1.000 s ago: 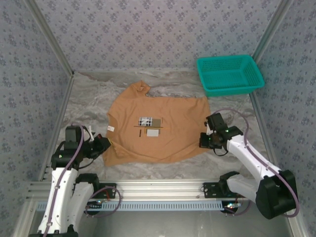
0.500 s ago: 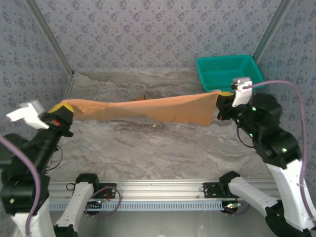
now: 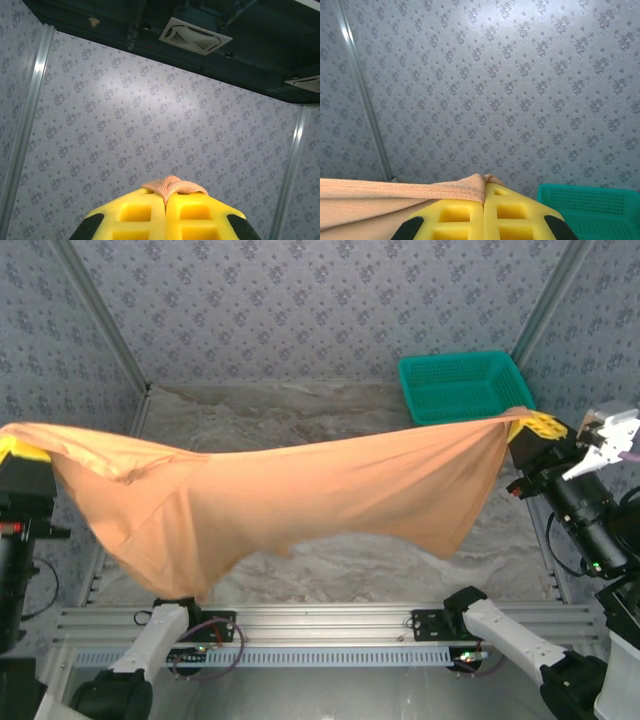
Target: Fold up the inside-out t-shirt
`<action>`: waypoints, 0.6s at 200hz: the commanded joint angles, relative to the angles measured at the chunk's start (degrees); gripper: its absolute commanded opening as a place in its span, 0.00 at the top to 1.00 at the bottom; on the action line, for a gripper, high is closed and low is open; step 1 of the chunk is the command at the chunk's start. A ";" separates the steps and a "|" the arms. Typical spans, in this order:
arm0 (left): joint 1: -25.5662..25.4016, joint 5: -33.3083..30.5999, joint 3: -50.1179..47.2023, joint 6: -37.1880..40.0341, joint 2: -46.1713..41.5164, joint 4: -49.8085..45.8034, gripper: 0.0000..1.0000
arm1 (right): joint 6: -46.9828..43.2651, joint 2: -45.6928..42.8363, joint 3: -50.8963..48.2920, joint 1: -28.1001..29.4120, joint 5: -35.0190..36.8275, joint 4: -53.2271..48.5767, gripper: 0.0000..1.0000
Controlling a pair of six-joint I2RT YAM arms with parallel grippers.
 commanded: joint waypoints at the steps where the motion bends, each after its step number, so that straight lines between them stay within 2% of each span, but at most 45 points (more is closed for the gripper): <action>1: 0.22 -5.33 -0.60 4.14 8.64 -0.10 1.00 | -4.96 5.37 -1.35 -0.39 6.90 2.15 1.00; 24: 0.22 -7.29 -2.56 6.03 16.60 2.74 1.00 | -8.88 12.00 -4.42 -0.77 12.00 7.38 1.00; 66: 0.37 -7.55 -15.02 6.11 29.84 14.65 1.00 | -8.80 28.96 -9.37 -5.65 8.34 18.76 1.00; 93: 1.46 -6.57 -22.46 4.39 41.38 22.58 1.00 | -6.82 44.04 -10.94 -7.44 6.05 25.28 1.00; 101: 1.75 -6.71 -23.42 3.21 45.87 25.40 1.00 | -6.13 49.43 -10.34 -7.95 5.26 27.52 0.97; 120: 2.98 -5.62 -17.63 -0.63 59.70 27.25 0.95 | -2.74 65.87 -2.07 -9.41 3.25 28.87 0.87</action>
